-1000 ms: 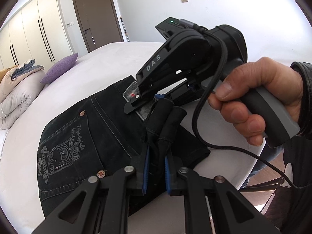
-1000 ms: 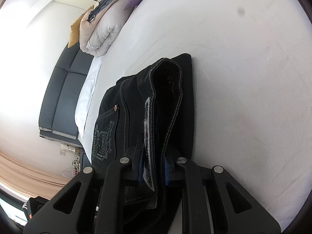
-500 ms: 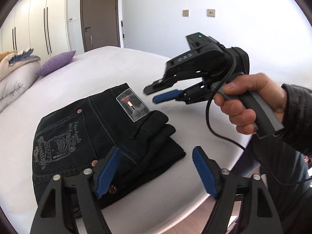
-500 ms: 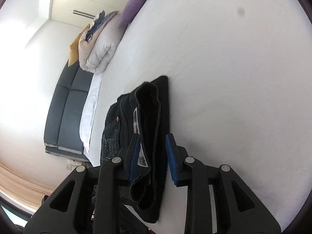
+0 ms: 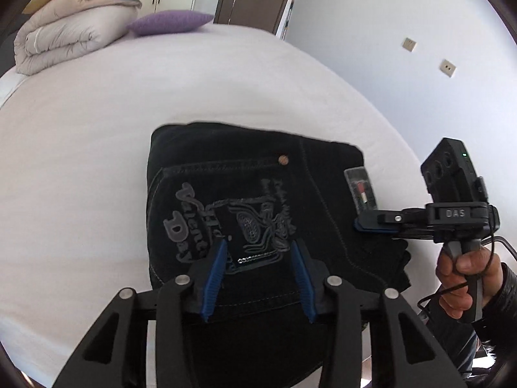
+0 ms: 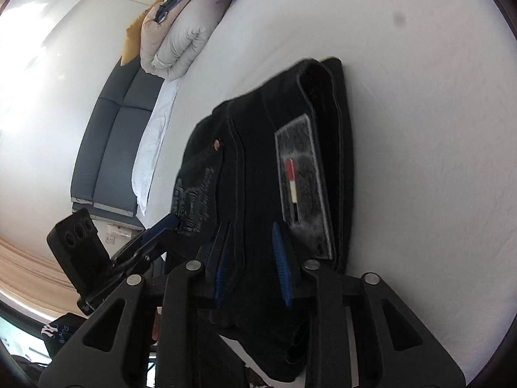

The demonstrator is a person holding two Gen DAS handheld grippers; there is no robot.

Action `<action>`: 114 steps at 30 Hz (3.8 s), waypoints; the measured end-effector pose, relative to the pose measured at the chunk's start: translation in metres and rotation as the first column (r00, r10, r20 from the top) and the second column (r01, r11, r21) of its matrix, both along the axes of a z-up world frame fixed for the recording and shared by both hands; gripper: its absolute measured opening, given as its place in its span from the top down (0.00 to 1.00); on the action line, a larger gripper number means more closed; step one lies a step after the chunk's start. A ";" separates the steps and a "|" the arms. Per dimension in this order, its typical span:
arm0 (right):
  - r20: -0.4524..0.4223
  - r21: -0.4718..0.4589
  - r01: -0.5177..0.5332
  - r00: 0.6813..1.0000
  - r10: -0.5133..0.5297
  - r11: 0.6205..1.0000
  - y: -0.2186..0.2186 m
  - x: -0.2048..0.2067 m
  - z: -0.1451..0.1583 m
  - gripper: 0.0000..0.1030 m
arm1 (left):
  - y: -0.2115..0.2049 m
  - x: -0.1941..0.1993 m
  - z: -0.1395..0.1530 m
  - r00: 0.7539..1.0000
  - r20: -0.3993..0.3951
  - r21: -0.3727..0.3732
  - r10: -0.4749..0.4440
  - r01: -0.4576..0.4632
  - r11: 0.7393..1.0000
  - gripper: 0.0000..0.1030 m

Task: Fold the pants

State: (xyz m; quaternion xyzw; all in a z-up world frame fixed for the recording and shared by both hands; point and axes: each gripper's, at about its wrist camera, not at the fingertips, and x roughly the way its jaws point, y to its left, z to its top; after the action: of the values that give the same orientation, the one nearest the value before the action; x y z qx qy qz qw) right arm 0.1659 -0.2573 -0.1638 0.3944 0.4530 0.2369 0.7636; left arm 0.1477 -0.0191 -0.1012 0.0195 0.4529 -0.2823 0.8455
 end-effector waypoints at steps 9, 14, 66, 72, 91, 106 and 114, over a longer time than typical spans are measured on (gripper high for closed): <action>0.052 -0.024 0.012 0.999 -0.011 1.000 -0.004 -0.040 0.005 0.80 | -0.005 0.001 -0.012 1.000 -0.007 0.026 0.021 -0.021 0.999 0.60; 0.064 -0.030 0.013 0.998 -0.011 0.999 -0.010 -0.068 0.008 0.80 | -0.008 0.002 -0.015 1.000 0.001 0.024 0.021 -0.021 0.999 0.60; 0.067 -0.130 0.160 0.986 -0.152 0.979 -0.118 0.086 0.066 0.84 | -0.071 0.133 -0.003 0.991 -0.131 -0.171 -0.038 0.015 0.985 0.77; 0.022 -0.081 0.180 0.984 -0.179 0.980 -0.139 0.100 0.012 0.80 | -0.068 0.142 -0.031 0.988 -0.151 -0.166 -0.001 -0.025 0.986 0.50; 0.557 -0.341 0.595 0.752 -0.353 0.728 -0.103 -0.092 0.164 0.26 | -0.052 -0.029 0.121 0.778 0.597 -0.048 0.195 -0.207 0.977 0.00; 0.734 -0.448 0.774 0.604 -0.309 0.448 -0.021 -0.232 0.246 0.00 | -0.038 -0.121 0.137 0.765 0.546 -0.021 0.340 -0.393 0.919 0.00; 0.587 -0.562 0.658 0.744 -0.318 0.501 0.014 -0.233 0.222 0.00 | -0.041 -0.138 0.127 0.788 0.509 -0.002 0.347 -0.402 0.916 0.00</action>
State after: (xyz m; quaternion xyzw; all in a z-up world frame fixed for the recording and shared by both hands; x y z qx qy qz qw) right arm -0.0669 -0.2432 0.0583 0.1029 0.2031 -0.1243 0.9658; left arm 0.0100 -0.0601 0.0261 0.0467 0.2279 -0.0697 0.9701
